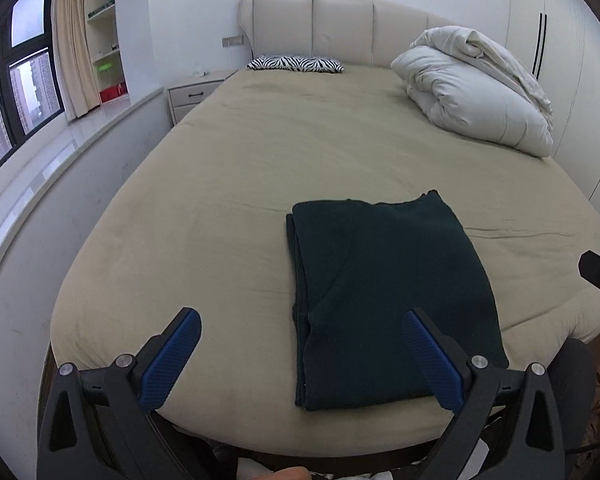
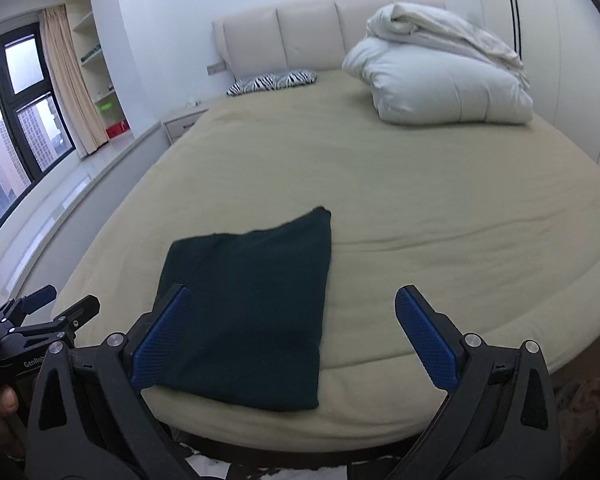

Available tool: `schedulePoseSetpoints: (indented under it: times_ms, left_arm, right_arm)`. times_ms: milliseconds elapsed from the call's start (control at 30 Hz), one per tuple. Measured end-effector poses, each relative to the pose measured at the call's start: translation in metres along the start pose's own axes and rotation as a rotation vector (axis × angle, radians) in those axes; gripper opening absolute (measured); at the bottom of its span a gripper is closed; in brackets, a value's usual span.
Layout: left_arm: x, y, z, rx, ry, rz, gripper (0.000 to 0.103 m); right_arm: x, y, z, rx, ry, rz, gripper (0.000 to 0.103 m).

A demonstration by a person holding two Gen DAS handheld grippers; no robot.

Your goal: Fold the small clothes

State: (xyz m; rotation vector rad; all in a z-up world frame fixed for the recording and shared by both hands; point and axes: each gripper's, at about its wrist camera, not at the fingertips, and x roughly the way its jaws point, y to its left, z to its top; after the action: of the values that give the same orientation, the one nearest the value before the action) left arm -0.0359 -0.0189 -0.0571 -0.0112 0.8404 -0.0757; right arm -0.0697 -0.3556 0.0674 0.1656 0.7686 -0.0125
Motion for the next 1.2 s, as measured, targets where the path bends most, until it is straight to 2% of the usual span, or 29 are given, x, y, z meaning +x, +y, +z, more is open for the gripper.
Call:
schedulePoseSetpoints:
  times_ms: [167,500,1200]
  left_arm:
    - [0.014,0.000,-0.012,-0.017,0.073,-0.008,0.103]
    - [0.018,0.008,-0.019,-0.042,0.094,-0.002,0.103]
    - [0.018,0.012,-0.018,-0.042,0.099,-0.002,0.103]
  right_arm:
    - [0.016,0.001,-0.015,-0.001,0.043,-0.051,0.103]
    - [0.053,0.011,-0.033,-0.055,0.158,-0.077,0.103]
    - [0.062,0.019,-0.035,-0.060,0.184,-0.060,0.103]
